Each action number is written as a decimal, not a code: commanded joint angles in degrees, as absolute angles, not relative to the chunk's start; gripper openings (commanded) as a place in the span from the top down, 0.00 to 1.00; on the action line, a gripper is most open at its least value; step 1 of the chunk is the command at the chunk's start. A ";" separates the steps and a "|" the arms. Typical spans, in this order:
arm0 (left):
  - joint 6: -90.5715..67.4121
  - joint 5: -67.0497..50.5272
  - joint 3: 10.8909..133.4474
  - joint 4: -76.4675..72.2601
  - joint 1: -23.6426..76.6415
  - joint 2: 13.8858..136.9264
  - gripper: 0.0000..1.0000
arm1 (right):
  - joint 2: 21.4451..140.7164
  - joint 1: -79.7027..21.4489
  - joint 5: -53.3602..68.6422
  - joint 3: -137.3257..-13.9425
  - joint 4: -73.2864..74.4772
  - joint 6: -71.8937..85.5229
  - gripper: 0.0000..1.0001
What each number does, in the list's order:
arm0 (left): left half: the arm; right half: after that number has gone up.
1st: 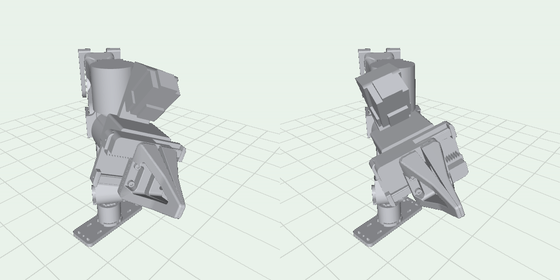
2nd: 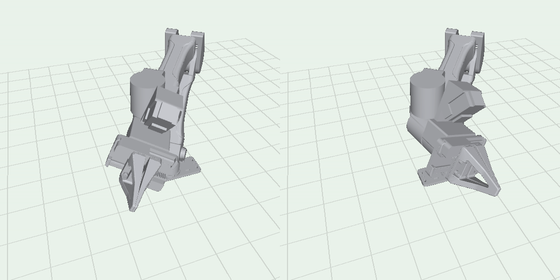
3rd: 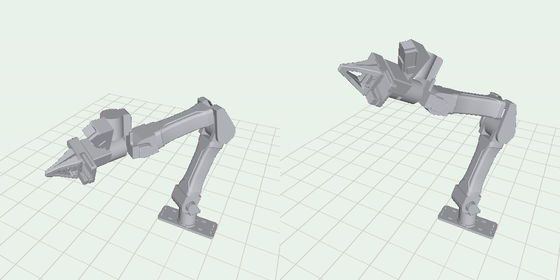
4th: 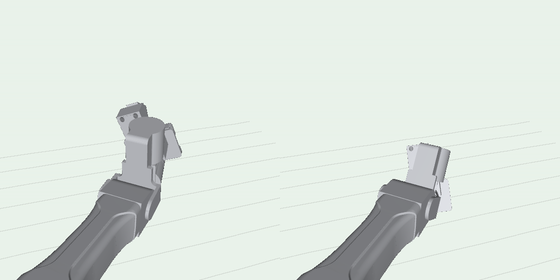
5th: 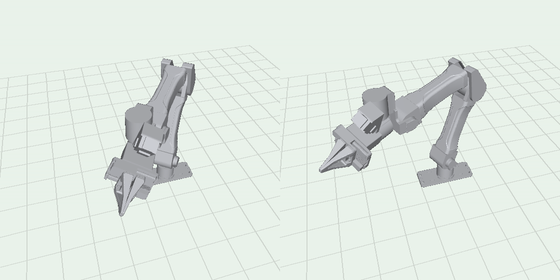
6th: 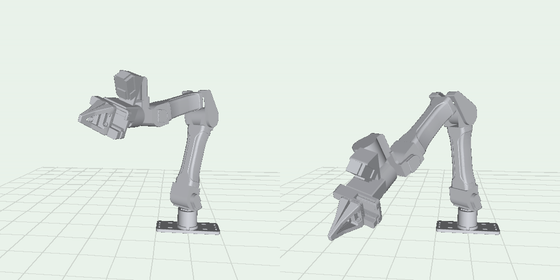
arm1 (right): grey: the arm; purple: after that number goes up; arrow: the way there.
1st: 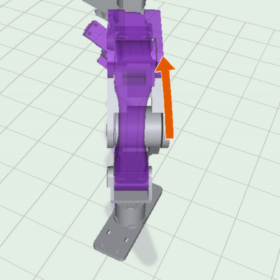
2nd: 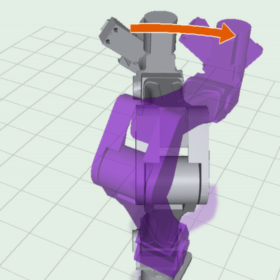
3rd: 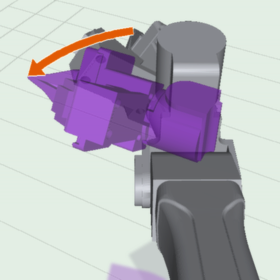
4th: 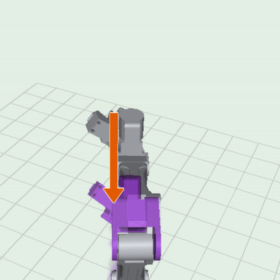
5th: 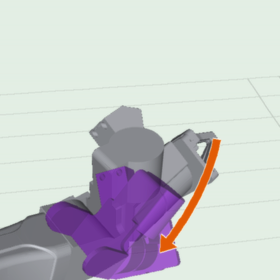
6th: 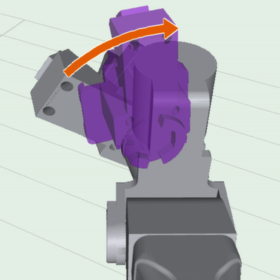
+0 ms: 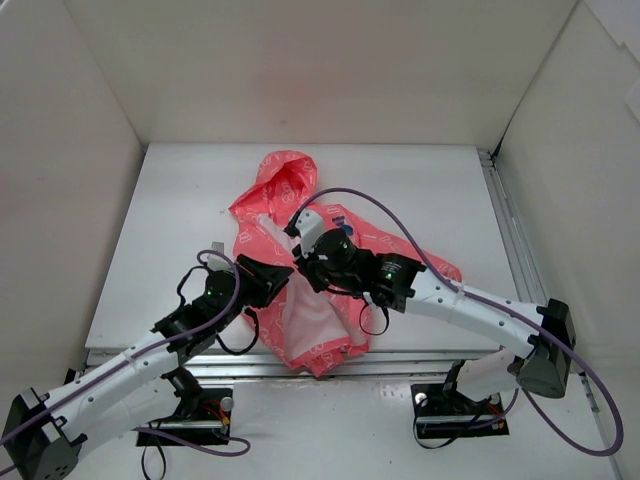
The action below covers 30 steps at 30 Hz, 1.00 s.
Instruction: Zip up the jacket
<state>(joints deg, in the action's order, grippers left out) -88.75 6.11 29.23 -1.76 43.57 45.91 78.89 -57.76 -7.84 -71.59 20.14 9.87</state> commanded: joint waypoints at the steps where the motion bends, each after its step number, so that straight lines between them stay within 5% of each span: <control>1: -91.06 8.08 29.36 -7.56 43.95 46.14 0.66 | 76.29 -58.80 -7.47 -71.72 16.44 10.81 1.00; 15: -90.88 7.74 28.30 -12.13 43.95 45.26 0.69 | 76.11 -59.86 -8.44 -71.37 16.44 11.60 1.00; 21: -90.18 6.60 28.39 -13.71 43.95 44.91 0.82 | 76.11 -60.21 -8.70 -71.37 16.44 11.78 1.00; 24: -89.91 6.42 28.04 -13.71 43.95 44.12 1.00 | 75.85 -60.12 -9.84 -71.28 16.44 11.69 1.00; 30: -87.63 6.33 27.69 -9.67 43.95 40.70 1.00 | 75.50 -60.03 -13.44 -71.54 16.44 10.11 1.00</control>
<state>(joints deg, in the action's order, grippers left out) -88.42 6.22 26.68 -7.57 43.57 42.68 78.24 -59.66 -9.78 -70.74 20.01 10.63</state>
